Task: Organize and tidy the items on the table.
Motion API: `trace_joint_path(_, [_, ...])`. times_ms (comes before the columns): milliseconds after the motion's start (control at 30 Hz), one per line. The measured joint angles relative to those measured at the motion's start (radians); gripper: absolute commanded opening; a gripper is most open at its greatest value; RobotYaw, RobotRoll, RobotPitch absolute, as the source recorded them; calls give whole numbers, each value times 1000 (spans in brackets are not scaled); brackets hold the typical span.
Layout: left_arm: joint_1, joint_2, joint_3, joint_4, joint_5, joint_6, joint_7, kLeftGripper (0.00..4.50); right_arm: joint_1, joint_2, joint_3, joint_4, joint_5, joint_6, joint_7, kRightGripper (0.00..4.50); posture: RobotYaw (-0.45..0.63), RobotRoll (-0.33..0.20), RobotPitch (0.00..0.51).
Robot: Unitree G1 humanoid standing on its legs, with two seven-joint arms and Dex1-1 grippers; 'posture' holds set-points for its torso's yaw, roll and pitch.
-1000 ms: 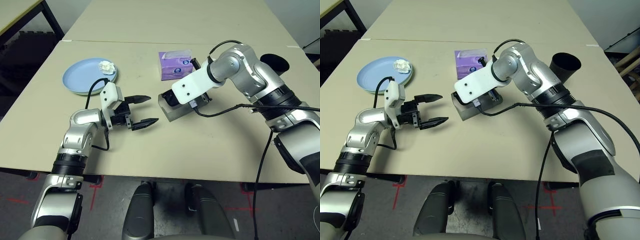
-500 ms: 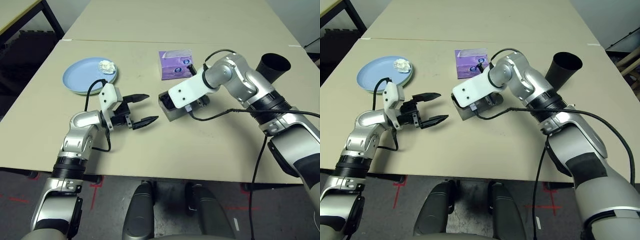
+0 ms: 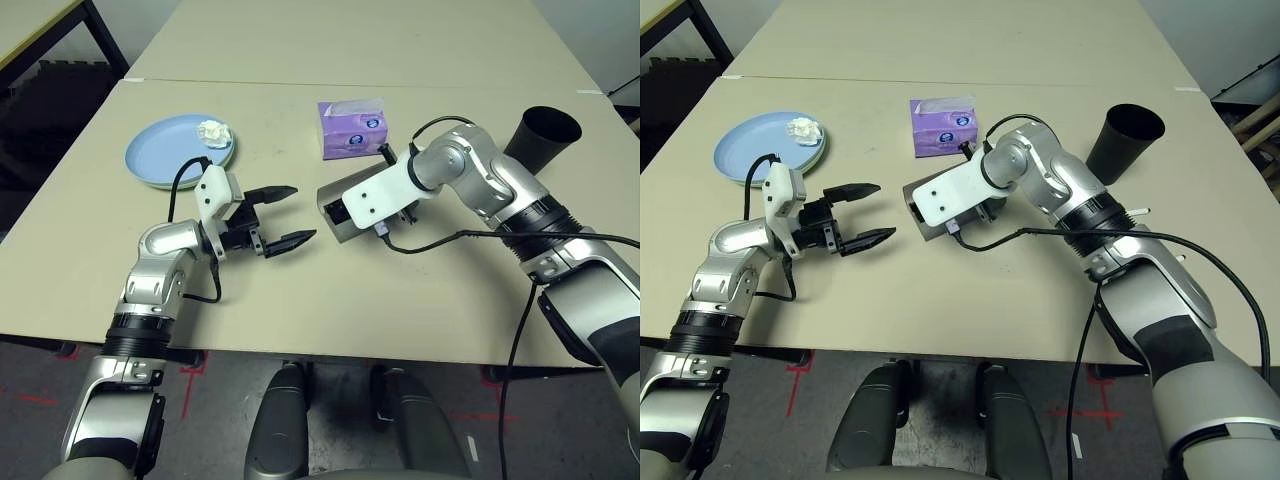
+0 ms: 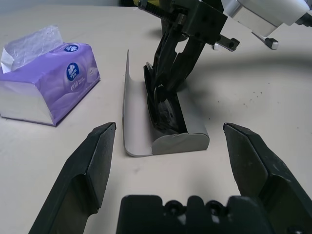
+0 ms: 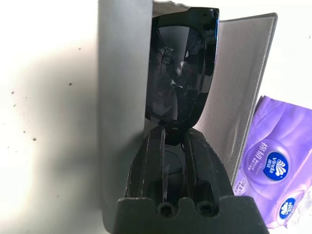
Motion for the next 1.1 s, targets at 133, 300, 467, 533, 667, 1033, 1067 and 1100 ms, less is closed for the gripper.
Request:
trace_joint_path(133, [0, 0, 0, 0, -2, -5, 0, 4500, 0, -1, 0, 1, 0, -9, 9, 478, 244, 0, 206])
trace_joint_path(300, [0, 0, 0, 0, -2, -7, 0, 4500, -2, -1, 0, 4, 0, -16, 18, 478, 246, 0, 204])
trace_joint_path(467, [0, 0, 0, 0, -4, -3, 0, 4500, -12, 1, 0, 15, 11, -7, 67, 1461, 240, 0, 203])
trace_joint_path(533, [-1, 0, 0, 1, -5, -2, 0, 4500, -26, 4, -1, 20, 13, -8, 69, 2158, 238, 0, 200])
trace_joint_path(667, [-10, 1, 0, 3, -5, -1, -1, 4500, -57, 12, -1, 57, 12, -22, 59, 3632, 234, 0, 196])
trace_joint_path(1033, [-36, 2, 1, 30, -5, -2, -6, 4500, -114, 13, -61, 96, 104, 13, 59, 4444, 201, 0, 188])
trace_joint_path(1067, [-40, 2, 1, 41, -5, -3, -8, 4500, -128, 8, -89, 101, 133, 31, 59, 4444, 195, 0, 188])
trace_joint_path(1100, [-40, 1, 1, 45, -5, -4, -10, 4500, -142, 3, -118, 105, 161, 47, 60, 4444, 188, 0, 188])
